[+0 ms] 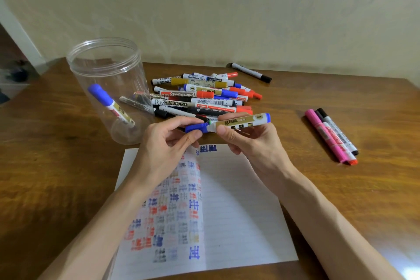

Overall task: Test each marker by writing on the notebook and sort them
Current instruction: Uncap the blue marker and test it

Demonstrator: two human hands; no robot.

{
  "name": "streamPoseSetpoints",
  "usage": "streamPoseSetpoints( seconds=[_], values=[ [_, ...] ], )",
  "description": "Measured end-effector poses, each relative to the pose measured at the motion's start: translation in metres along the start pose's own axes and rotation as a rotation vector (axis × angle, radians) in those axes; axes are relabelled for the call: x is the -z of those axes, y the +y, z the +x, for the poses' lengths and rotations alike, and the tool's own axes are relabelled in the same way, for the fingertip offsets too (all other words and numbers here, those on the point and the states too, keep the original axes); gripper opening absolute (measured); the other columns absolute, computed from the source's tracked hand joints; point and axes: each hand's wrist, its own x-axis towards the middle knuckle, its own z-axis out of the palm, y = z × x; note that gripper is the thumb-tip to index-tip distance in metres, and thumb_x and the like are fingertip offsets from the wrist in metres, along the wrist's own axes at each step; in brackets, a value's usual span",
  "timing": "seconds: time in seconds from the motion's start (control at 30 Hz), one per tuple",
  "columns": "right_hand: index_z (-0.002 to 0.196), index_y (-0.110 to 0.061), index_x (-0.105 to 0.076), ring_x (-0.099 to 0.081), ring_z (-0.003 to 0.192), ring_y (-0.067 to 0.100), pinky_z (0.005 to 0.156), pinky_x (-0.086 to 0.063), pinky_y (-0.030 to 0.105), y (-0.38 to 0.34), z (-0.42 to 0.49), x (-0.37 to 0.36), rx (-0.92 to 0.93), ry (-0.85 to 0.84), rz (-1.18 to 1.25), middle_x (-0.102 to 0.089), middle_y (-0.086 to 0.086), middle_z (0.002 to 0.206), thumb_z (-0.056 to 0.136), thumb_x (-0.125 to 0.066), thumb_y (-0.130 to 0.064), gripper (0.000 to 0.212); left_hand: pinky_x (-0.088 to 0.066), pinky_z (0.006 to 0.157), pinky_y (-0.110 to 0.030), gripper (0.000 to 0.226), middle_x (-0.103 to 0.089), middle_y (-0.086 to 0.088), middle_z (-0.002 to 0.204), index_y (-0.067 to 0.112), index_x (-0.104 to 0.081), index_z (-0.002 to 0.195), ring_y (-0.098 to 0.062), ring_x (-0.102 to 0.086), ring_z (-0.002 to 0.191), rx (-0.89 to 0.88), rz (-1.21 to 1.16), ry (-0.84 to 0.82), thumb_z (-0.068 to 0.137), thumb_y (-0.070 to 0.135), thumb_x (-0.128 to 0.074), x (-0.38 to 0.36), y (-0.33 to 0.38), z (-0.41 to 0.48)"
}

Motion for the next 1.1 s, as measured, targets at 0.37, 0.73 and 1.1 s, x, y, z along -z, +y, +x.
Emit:
streamPoseSetpoints(
  seconds=[0.37,0.73,1.1],
  values=[
    [0.111,-0.01,-0.079,-0.062,0.073,0.022,0.066,-0.05,0.031,-0.005,0.003,0.001,-0.118,0.0,0.028,-0.074,0.011,0.087,0.103,-0.065,-0.027,0.024,-0.057,0.073,-0.015,0.028,-0.077,0.014,0.093,0.025,-0.071,0.118,-0.01,-0.076,0.085,-0.007,-0.009,-0.032,0.092,0.016,-0.071,0.0,0.001,-0.001],
    [0.107,-0.005,-0.078,-0.078,0.077,0.026,0.073,-0.066,0.037,-0.015,0.003,0.021,-0.021,-0.105,-0.268,-0.081,0.009,0.091,0.093,-0.074,-0.017,0.018,-0.058,0.079,-0.017,0.027,-0.079,0.009,0.084,0.022,-0.075,0.116,-0.008,-0.076,0.084,0.012,0.029,-0.005,0.089,0.026,-0.072,0.004,-0.001,-0.003],
    [0.102,-0.007,-0.077,-0.077,0.075,0.026,0.07,-0.063,0.033,-0.001,0.001,0.014,0.086,-0.105,-0.278,-0.079,0.009,0.086,0.095,-0.072,-0.024,0.019,-0.057,0.076,-0.014,0.023,-0.08,0.005,0.091,0.015,-0.077,0.112,-0.005,-0.076,0.084,0.019,0.036,0.031,0.09,0.011,-0.074,0.001,0.002,-0.007]
  ],
)
